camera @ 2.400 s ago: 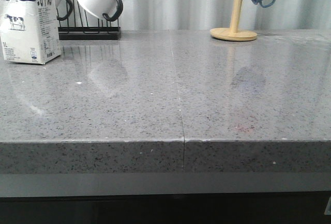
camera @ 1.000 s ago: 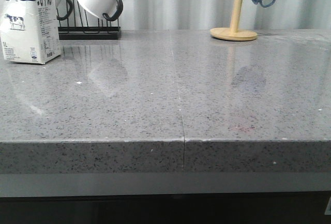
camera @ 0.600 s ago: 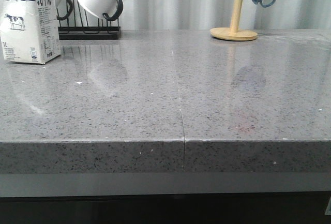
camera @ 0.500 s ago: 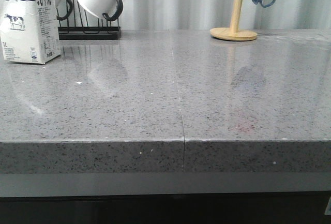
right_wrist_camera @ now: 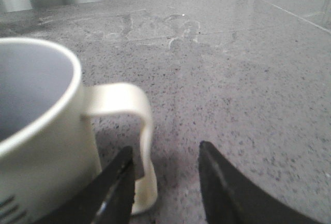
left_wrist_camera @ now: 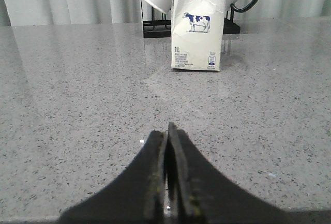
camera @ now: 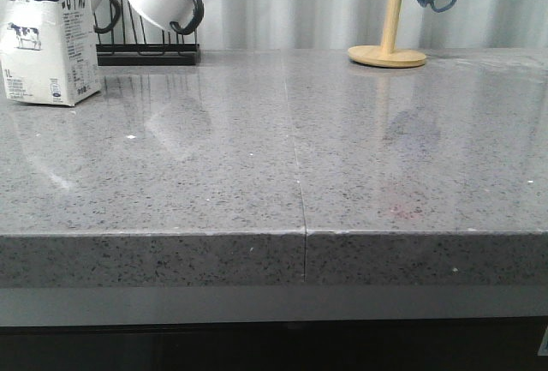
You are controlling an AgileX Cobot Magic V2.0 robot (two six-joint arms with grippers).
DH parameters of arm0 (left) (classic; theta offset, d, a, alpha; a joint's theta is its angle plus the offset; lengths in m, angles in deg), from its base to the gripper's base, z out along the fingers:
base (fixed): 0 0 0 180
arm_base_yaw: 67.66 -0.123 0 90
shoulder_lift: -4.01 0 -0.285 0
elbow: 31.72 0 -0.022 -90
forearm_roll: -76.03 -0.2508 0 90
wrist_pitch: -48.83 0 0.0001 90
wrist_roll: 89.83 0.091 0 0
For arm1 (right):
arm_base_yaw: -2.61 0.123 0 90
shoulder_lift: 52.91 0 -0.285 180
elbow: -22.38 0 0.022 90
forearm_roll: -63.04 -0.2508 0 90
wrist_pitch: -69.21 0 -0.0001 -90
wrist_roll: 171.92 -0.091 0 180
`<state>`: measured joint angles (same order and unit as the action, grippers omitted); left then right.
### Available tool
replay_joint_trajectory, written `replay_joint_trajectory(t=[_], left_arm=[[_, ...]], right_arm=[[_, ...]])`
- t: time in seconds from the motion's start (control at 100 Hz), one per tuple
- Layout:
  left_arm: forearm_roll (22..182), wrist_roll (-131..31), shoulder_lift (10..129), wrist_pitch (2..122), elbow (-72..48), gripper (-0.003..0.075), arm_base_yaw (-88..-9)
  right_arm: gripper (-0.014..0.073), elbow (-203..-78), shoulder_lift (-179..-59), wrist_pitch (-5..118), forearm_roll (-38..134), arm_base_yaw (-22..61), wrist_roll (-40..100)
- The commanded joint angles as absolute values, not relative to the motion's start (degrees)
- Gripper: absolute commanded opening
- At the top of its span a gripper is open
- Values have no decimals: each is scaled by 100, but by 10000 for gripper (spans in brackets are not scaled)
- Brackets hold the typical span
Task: Place milk next to cup
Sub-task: 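Move the right gripper to the white HOME mug and grasp its handle, then carry the HOME mug with the right gripper toward the table center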
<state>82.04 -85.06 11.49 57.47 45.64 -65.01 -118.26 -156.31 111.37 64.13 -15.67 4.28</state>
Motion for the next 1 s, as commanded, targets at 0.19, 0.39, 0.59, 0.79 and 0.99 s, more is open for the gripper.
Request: replay_joint_trajectory(t=[0.19,0.39,0.59,0.79,0.99], left_arm=[[8258,-8557,959,5259,4805,-21,-6504],[8258,-8557,959,5259,4805,-21,-6504],[8258,-8557,959,5259,4805,-21,-6504],[8258,-8557,959,5259,4805,-21,-6504],[8258,-8557,959,5259,4805,-21,-6504]], right_arm=[[126,-12433,-15756,11500,6449,-1425,413],[-65,-12432,-15762,11481,6449,-1425,413],[-68,-12432,-15654,11448,6545,-1365,396],[-68,-12432,-15183,11242,6552,-796,396],[-68,-12434,-14942,11110,6552,197,396]])
